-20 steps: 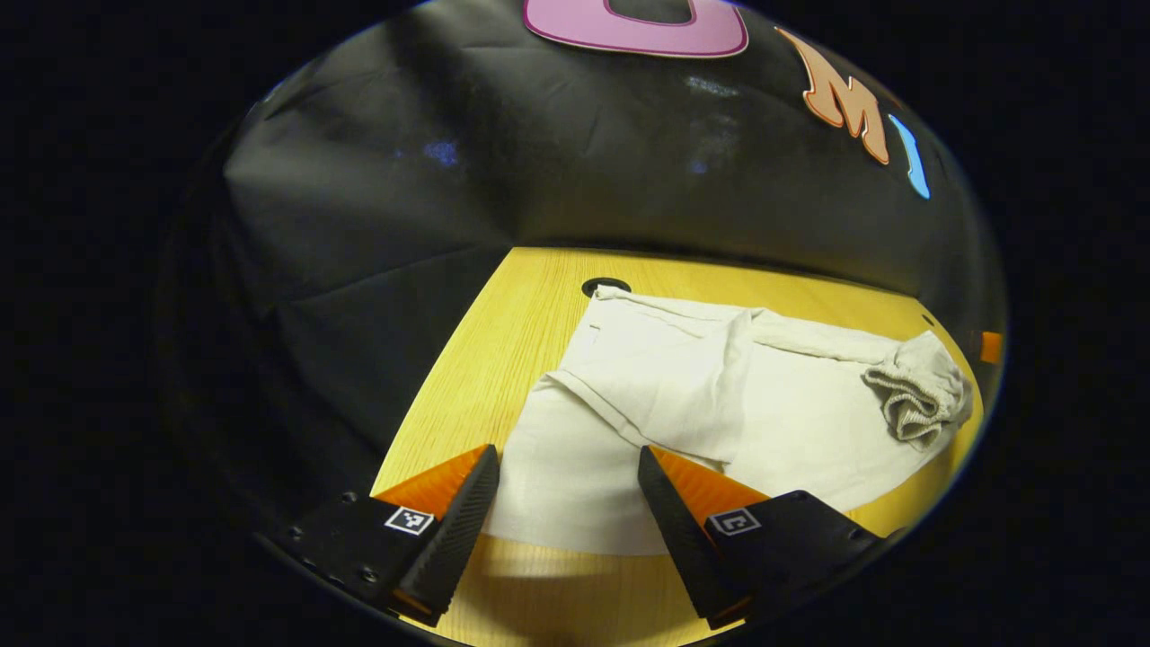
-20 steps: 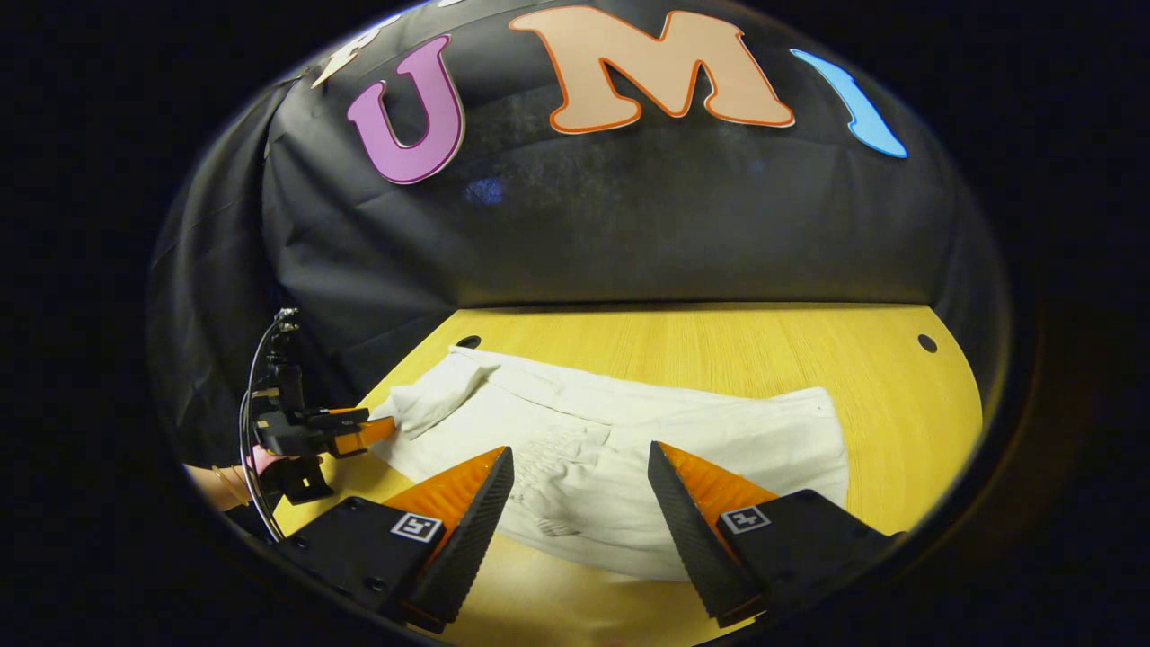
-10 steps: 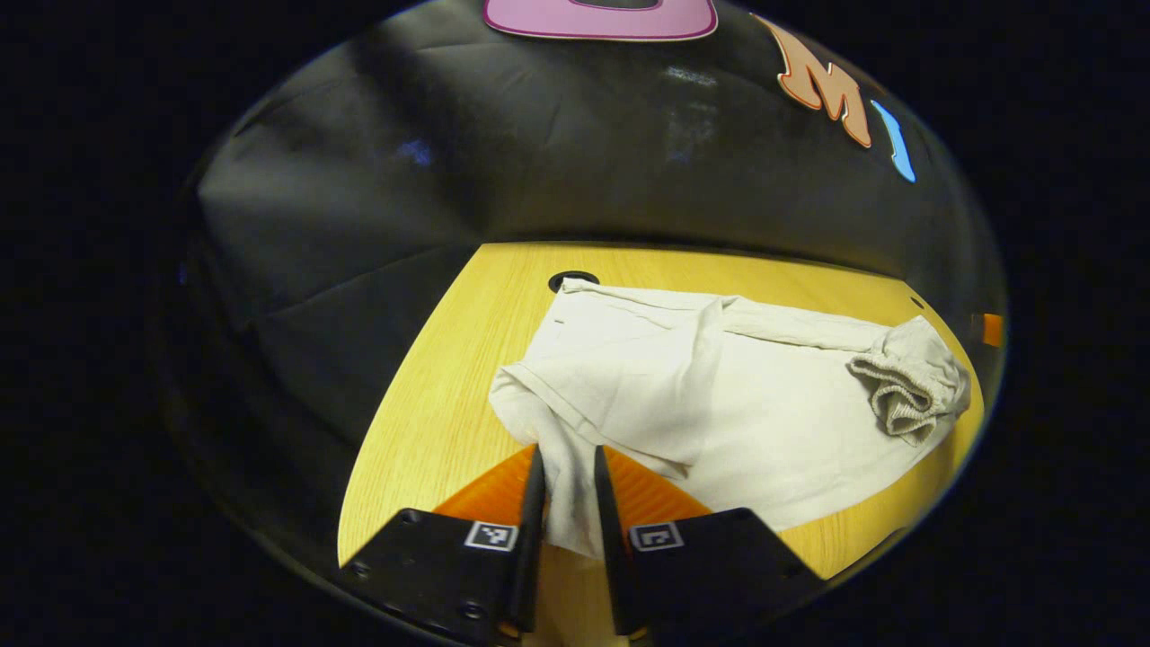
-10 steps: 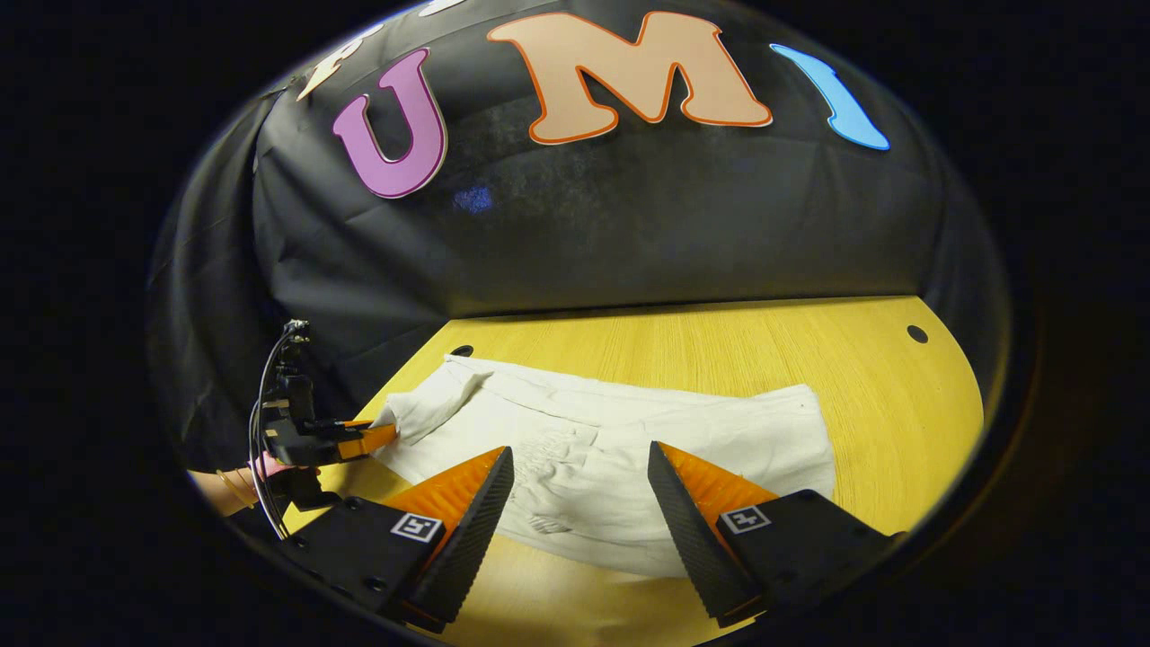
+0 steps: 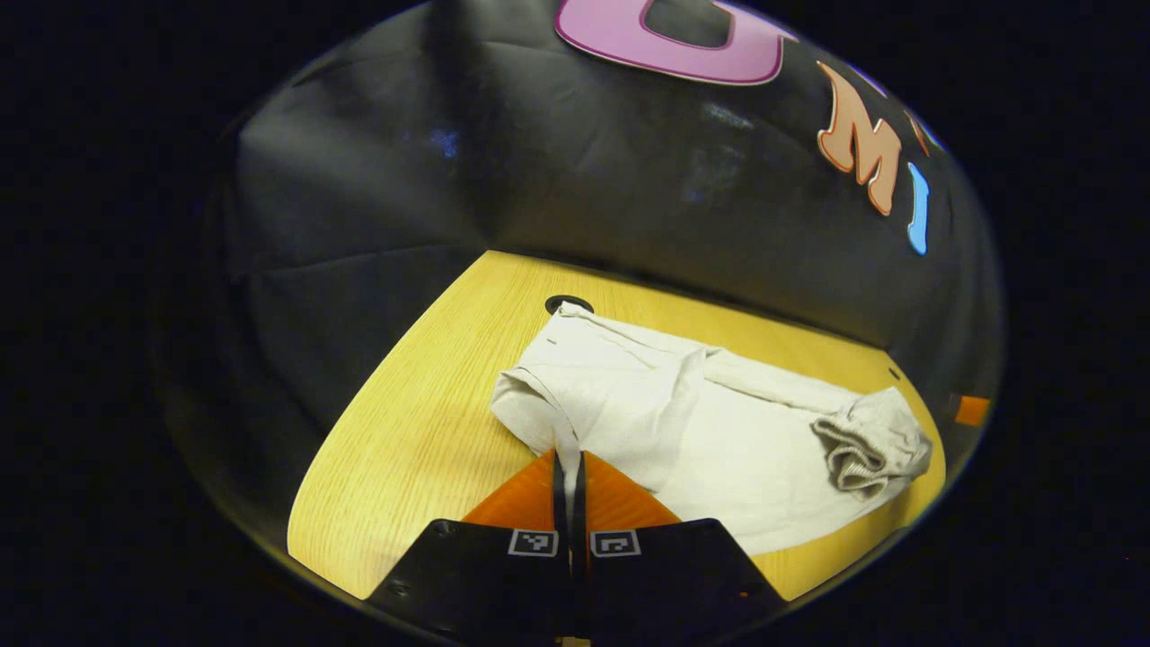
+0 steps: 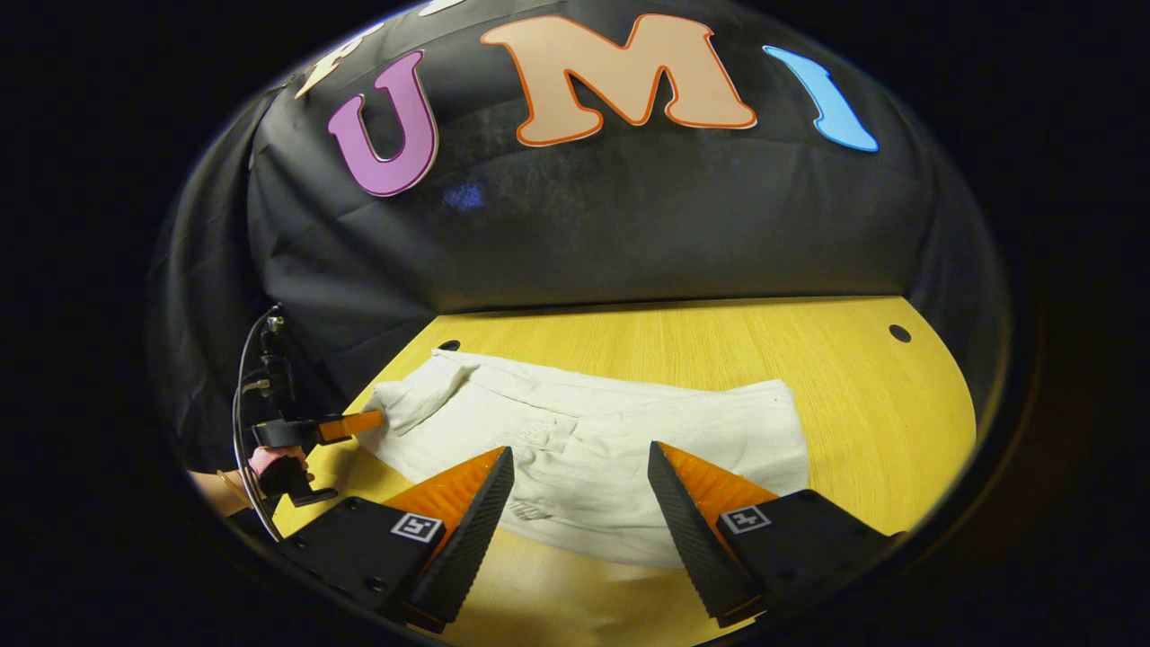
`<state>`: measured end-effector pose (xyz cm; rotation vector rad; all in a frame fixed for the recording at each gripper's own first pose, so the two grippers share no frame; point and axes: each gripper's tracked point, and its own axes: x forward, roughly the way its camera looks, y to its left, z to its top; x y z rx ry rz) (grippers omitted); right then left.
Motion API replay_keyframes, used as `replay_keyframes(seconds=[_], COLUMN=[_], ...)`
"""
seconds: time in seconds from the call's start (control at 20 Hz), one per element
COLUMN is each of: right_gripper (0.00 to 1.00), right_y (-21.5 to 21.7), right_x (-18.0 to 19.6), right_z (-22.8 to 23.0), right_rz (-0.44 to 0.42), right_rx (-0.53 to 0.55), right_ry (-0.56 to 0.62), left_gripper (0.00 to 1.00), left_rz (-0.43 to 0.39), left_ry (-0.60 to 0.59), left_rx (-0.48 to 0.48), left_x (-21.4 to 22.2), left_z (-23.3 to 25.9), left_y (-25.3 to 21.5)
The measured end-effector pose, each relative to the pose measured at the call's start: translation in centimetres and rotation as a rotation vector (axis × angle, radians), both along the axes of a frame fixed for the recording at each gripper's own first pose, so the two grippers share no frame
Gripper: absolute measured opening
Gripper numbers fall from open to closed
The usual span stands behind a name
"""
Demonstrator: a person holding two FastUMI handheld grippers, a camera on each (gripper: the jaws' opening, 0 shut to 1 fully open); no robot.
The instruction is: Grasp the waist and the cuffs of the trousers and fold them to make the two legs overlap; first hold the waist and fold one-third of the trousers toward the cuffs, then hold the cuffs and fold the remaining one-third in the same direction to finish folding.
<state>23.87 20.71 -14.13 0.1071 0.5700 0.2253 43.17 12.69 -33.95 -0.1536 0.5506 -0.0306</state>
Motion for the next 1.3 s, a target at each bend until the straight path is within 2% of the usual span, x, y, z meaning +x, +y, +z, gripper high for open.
replay_keyframes(seconds=[0.05,0.1,0.15,0.3,0.35,0.4,0.8,1.05,1.1,1.15,1.2,1.25,1.3], right_gripper=[0.96,0.92,0.97,0.96,0.92,0.96,0.96,0.96,0.92,0.92,0.96,0.92,0.96], right_y=[-0.2,-0.3,-0.4,-1.0,-1.2,-1.6,-6.6,-10.9,-11.7,-12.7,-13.4,-14.3,-15.5], right_x=[0.1,0.0,0.0,-0.3,-0.3,-0.4,-2.3,-4.0,-4.2,-4.4,-4.6,-4.8,-5.1], right_z=[0.2,0.4,0.6,1.2,1.5,1.6,3.1,3.7,3.9,4.2,4.5,4.8,4.8], right_rz=[-0.003,-0.006,-0.009,-0.013,-0.014,-0.016,-0.043,-0.084,-0.09,-0.097,-0.106,-0.114,-0.124], right_rx=[0.001,0.002,0.004,0.01,0.011,0.01,-0.013,-0.005,-0.007,-0.014,-0.021,-0.025,-0.027], right_ry=[-0.003,-0.007,-0.011,-0.018,-0.021,-0.024,-0.038,-0.03,-0.032,-0.037,-0.042,-0.045,-0.048], left_gripper=[0.0,0.0,0.0,0.0,0.0,0.0,0.0,0.0,0.0,0.0,0.0,0.0,0.0], left_rz=[-0.002,-0.007,-0.012,-0.04,-0.058,-0.075,-0.243,-0.361,-0.382,-0.399,-0.415,-0.434,-0.456], left_ry=[-0.016,-0.034,-0.052,-0.108,-0.125,-0.144,-0.24,-0.279,-0.277,-0.273,-0.266,-0.257,-0.249], left_rx=[-0.01,-0.027,-0.046,-0.089,-0.098,-0.104,-0.143,-0.12,-0.122,-0.12,-0.123,-0.13,-0.132], left_x=[0.1,0.2,0.3,0.5,0.6,0.7,0.6,-0.2,-0.5,-0.7,-1.1,-1.7,-2.1], left_z=[0.8,1.7,2.7,5.6,6.7,7.6,14.7,17.0,17.2,16.9,16.8,16.5,16.0], left_y=[-0.5,-1.1,-1.9,-4.6,-5.8,-7.1,-19.5,-27.5,-29.2,-30.7,-32.2,-33.7,-35.5])
